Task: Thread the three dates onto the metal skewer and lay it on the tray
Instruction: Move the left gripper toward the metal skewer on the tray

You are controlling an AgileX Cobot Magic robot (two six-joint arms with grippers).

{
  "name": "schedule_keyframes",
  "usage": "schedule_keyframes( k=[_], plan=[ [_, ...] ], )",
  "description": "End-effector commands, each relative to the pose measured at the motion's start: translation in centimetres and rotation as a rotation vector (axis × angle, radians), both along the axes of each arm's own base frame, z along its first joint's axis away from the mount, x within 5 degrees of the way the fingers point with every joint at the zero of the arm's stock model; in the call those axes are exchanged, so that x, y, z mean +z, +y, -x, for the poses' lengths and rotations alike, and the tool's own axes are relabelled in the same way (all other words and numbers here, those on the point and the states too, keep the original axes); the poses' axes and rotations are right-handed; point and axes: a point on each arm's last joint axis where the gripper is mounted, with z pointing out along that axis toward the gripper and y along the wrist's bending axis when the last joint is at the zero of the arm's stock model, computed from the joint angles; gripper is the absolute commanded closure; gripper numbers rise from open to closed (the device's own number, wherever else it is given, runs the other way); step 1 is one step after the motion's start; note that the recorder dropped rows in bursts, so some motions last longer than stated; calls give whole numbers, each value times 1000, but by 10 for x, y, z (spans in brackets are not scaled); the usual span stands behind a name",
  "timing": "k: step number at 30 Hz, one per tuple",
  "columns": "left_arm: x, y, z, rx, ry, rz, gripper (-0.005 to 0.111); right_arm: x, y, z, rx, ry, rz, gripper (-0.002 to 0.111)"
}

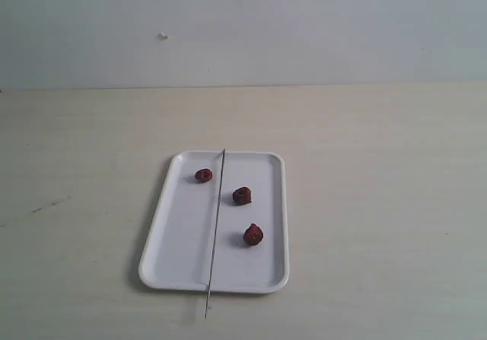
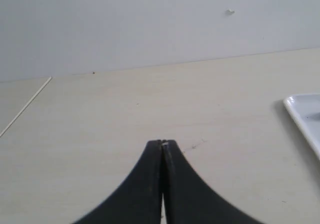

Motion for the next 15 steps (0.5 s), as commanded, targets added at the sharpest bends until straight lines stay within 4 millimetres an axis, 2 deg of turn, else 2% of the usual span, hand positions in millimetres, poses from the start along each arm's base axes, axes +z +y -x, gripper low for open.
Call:
schedule_keyframes(
  k=[1, 12, 15],
  plan=[
    [-1, 0, 0, 3, 0, 3, 107, -1, 0, 0, -6, -3, 8, 108],
    [-1, 0, 0, 3, 0, 3, 107, -1, 0, 0, -6, -4, 3, 108],
    [3, 1, 0, -4, -42, -75, 107, -1, 0, 0, -6, -4, 3, 108]
  ],
)
